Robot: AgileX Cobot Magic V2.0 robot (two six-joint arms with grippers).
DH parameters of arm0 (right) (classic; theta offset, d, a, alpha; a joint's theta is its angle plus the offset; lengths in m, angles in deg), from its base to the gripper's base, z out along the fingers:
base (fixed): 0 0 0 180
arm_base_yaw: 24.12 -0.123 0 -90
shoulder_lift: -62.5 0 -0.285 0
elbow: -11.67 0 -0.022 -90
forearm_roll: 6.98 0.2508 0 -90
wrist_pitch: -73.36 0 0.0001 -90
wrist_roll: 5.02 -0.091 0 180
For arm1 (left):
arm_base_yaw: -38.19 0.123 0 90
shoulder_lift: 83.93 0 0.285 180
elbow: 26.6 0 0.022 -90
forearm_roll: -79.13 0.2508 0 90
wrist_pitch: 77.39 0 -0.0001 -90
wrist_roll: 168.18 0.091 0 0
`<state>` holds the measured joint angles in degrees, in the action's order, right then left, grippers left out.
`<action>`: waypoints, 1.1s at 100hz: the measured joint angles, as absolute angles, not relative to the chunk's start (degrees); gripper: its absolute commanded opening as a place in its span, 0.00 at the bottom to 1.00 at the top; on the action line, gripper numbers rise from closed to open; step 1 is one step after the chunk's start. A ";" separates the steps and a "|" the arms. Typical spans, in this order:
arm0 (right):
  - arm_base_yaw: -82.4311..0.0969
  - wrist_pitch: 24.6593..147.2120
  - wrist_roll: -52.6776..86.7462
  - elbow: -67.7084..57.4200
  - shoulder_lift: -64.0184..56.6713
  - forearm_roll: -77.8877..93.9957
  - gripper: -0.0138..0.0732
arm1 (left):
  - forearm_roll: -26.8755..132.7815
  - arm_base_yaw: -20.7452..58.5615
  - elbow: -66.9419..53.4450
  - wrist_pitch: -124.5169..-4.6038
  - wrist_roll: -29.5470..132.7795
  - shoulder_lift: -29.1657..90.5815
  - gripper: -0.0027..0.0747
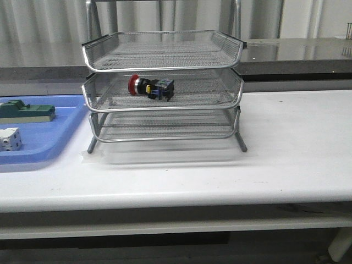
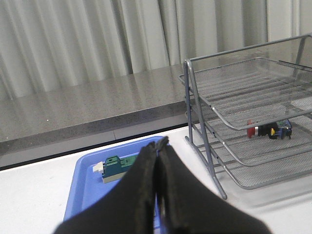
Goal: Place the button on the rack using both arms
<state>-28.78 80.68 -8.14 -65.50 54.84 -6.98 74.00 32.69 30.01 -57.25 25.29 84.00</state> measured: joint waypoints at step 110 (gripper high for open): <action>-28.78 80.27 -8.26 -67.13 55.32 -7.29 0.09 | 74.00 32.69 30.01 -57.25 25.29 84.00 0.01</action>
